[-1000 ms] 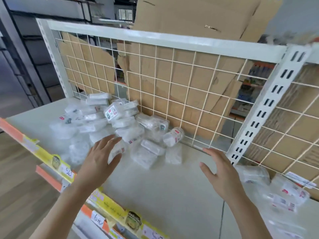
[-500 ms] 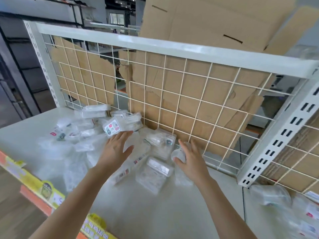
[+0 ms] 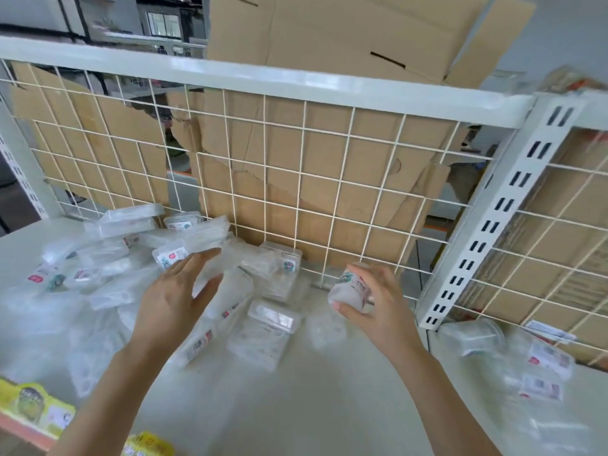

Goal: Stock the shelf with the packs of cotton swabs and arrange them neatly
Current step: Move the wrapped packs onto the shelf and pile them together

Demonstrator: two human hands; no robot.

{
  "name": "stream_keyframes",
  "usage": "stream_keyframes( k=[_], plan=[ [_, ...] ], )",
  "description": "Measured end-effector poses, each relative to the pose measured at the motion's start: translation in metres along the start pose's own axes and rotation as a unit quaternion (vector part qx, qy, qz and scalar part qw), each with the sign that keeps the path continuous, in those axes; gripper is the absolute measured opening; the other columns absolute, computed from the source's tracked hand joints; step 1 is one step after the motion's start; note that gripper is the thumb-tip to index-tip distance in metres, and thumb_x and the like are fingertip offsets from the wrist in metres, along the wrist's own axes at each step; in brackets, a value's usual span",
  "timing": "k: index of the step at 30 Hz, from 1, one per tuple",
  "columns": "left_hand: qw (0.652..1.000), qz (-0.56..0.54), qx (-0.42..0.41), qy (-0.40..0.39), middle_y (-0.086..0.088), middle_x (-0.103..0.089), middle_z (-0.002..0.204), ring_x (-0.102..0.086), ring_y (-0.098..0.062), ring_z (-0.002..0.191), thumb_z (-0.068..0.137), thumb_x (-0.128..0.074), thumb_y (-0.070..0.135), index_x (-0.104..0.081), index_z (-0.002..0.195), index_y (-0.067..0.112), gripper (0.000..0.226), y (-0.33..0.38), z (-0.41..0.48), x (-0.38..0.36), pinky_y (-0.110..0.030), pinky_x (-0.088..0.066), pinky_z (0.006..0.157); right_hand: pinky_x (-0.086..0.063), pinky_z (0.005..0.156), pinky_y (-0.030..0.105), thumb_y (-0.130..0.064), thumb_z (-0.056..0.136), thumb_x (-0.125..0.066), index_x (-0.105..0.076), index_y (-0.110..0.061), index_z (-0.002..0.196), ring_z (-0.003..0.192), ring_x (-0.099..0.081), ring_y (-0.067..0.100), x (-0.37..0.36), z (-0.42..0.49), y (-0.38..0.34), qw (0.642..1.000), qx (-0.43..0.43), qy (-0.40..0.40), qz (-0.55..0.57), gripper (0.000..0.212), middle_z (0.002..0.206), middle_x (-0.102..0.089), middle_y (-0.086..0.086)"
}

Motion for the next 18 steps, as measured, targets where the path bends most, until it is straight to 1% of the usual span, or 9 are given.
stream_keyframes(
  k=[2,5,9,10,12,13,15,17,18],
  plan=[
    [1.000,-0.009,-0.009,0.002,-0.006,-0.069,0.106,-0.066,-0.031,0.090,0.083,-0.068,0.016,-0.062,0.117,0.017,0.035,0.013,0.001,0.005,-0.037,-0.050,0.063,-0.048,0.084,0.028,-0.045,0.069,-0.075,-0.056,-0.031,0.124,0.109,-0.051,0.011,0.026,-0.011,0.003,0.999,-0.003,0.039,-0.004,0.061,0.123,-0.045,-0.006],
    [0.999,-0.013,-0.051,0.001,-0.005,-0.068,0.107,-0.064,-0.029,0.088,0.083,-0.064,0.019,-0.062,0.117,0.016,0.034,0.036,0.000,0.002,-0.031,-0.045,0.062,-0.041,0.084,0.017,-0.057,0.066,-0.062,-0.059,-0.027,0.121,0.110,-0.051,0.011,0.068,-0.032,0.011,0.995,0.003,0.090,-0.032,0.062,0.123,-0.049,-0.002],
    [0.996,-0.045,-0.078,-0.016,-0.005,-0.066,0.111,-0.063,-0.029,0.092,0.087,-0.063,0.025,-0.061,0.119,0.016,0.033,0.061,-0.005,-0.013,-0.034,-0.047,0.063,-0.048,0.086,0.031,-0.051,0.068,-0.069,-0.058,-0.027,0.122,0.114,-0.052,0.020,0.118,-0.072,0.033,0.990,-0.036,0.125,-0.061,0.060,0.126,-0.049,0.002],
    [0.995,-0.051,-0.086,-0.021,-0.006,-0.066,0.110,-0.061,-0.026,0.095,0.089,-0.063,0.030,-0.061,0.120,0.015,0.034,0.066,-0.008,-0.018,-0.037,-0.050,0.065,-0.047,0.085,0.030,-0.048,0.069,-0.072,-0.057,-0.027,0.123,0.116,-0.052,0.020,0.129,-0.083,0.037,0.987,-0.047,0.135,-0.067,0.060,0.127,-0.048,0.001],
    [0.992,-0.063,-0.101,-0.035,-0.006,-0.066,0.111,-0.056,-0.020,0.100,0.089,-0.052,0.038,-0.059,0.121,0.017,0.039,0.080,-0.014,-0.027,-0.040,-0.051,0.070,-0.043,0.082,0.027,-0.036,0.069,-0.082,-0.057,-0.028,0.123,0.117,-0.050,0.017,0.152,-0.106,0.046,0.982,-0.072,0.154,-0.088,0.060,0.129,-0.048,0.000],
    [0.992,-0.068,-0.101,-0.035,-0.005,-0.066,0.112,-0.057,-0.021,0.100,0.088,-0.055,0.036,-0.059,0.122,0.019,0.038,0.087,-0.018,-0.029,-0.039,-0.051,0.071,-0.041,0.082,0.027,-0.030,0.068,-0.083,-0.057,-0.029,0.123,0.116,-0.049,0.014,0.163,-0.118,0.051,0.978,-0.087,0.162,-0.099,0.062,0.130,-0.047,-0.001],
    [0.991,-0.077,-0.101,-0.037,-0.008,-0.067,0.111,-0.061,-0.025,0.095,0.085,-0.070,0.020,-0.061,0.120,0.018,0.037,0.103,-0.028,-0.036,-0.037,-0.049,0.069,-0.041,0.082,0.028,-0.026,0.066,-0.084,-0.058,-0.028,0.124,0.114,-0.046,0.008,0.184,-0.141,0.057,0.970,-0.111,0.182,-0.114,0.063,0.128,-0.048,-0.001],
    [0.989,-0.087,-0.115,-0.041,-0.010,-0.068,0.106,-0.058,-0.021,0.091,0.080,-0.073,0.009,-0.063,0.118,0.016,0.040,0.122,-0.040,-0.042,-0.034,-0.046,0.067,-0.042,0.083,0.030,-0.024,0.065,-0.084,-0.058,-0.026,0.123,0.116,-0.045,0.011,0.202,-0.163,0.063,0.964,-0.132,0.193,-0.124,0.063,0.125,-0.047,-0.002],
    [0.987,-0.094,-0.126,-0.041,-0.009,-0.068,0.103,-0.056,-0.019,0.089,0.081,-0.073,0.010,-0.062,0.117,0.016,0.038,0.131,-0.045,-0.046,-0.032,-0.045,0.067,-0.042,0.084,0.030,-0.024,0.065,-0.084,-0.058,-0.025,0.123,0.117,-0.047,0.014,0.210,-0.174,0.067,0.962,-0.144,0.194,-0.129,0.063,0.125,-0.047,0.000]
  ],
)
Point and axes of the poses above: each hand's wrist, its own z-axis towards the middle knuckle, its own x-axis out of the back of the hand, y = z × x, the point moved 6 cm from there along z, towards the middle knuckle
